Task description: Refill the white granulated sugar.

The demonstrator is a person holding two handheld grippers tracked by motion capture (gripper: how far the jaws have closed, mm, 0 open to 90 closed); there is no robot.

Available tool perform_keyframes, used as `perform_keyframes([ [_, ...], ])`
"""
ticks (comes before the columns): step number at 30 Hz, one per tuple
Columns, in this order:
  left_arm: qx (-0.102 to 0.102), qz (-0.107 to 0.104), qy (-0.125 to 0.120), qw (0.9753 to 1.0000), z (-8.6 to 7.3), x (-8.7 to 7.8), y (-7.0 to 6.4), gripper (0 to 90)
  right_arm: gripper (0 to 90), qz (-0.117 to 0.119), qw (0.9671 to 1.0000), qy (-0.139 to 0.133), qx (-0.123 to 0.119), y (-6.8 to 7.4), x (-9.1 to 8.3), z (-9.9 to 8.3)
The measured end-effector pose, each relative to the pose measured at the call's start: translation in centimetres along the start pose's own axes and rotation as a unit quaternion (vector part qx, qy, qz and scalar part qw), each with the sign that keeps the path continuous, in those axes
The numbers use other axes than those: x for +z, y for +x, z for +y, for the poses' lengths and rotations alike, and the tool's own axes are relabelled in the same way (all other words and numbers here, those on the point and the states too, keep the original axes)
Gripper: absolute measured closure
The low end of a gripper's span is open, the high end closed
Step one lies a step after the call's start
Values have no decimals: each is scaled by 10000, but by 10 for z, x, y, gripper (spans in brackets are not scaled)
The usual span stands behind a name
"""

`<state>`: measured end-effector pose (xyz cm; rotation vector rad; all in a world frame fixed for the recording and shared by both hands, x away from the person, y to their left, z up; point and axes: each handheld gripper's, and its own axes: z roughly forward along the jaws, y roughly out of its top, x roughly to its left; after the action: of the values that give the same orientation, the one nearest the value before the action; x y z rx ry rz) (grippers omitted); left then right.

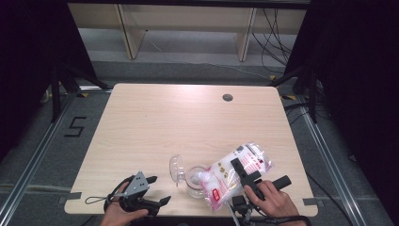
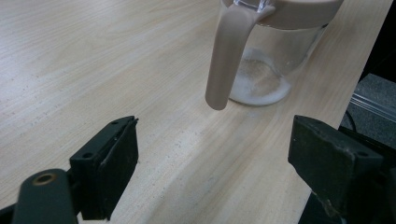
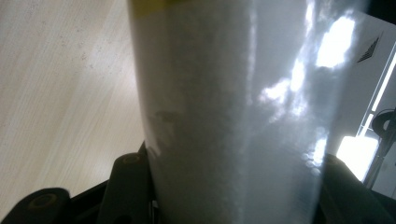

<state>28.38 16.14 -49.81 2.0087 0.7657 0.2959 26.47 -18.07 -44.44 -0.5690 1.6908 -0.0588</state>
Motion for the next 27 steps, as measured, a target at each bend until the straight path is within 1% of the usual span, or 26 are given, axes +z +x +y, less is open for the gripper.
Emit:
perform_keyframes([
  [1,7,-1,-2,10000,0,0,0,159,535,12,10000,2,6,0,0,0],
  [2,39,-2,2,10000,0,0,0,159,535,17,10000,38,64,1,-1,0],
  [3,56,-2,-5,10000,0,0,0,159,535,10,10000,42,50,0,-1,0],
  [4,22,23,-16,10000,0,0,0,159,536,9,9999,67,104,1,-1,0],
  [5,22,23,-16,10000,0,0,0,159,535,-7,10000,23,27,-1,0,0],
  [8,7,1,-3,10000,0,0,0,159,535,-22,10000,19,19,-2,-1,0],
  [10,64,-2,-9,10000,0,0,0,159,536,-40,10000,11,-1,-2,-1,0],
  [13,39,38,-4,10000,0,0,0,159,537,-11,10000,22,32,-1,0,0],
  [16,5,6,-5,10000,0,0,0,159,537,-26,10000,11,24,-1,0,0],
  [20,23,-1,-9,10000,0,0,0,159,537,-21,10000,14,39,-1,0,0],
  [21,45,-2,-7,10000,0,0,0,159,538,0,10000,29,67,0,0,0],
  [22,46,-2,-7,10000,0,0,0,159,538,10,9998,80,156,1,-1,-1],
  [27,7,3,-4,10000,0,0,0,159,538,8,9999,56,121,1,-1,0],
])
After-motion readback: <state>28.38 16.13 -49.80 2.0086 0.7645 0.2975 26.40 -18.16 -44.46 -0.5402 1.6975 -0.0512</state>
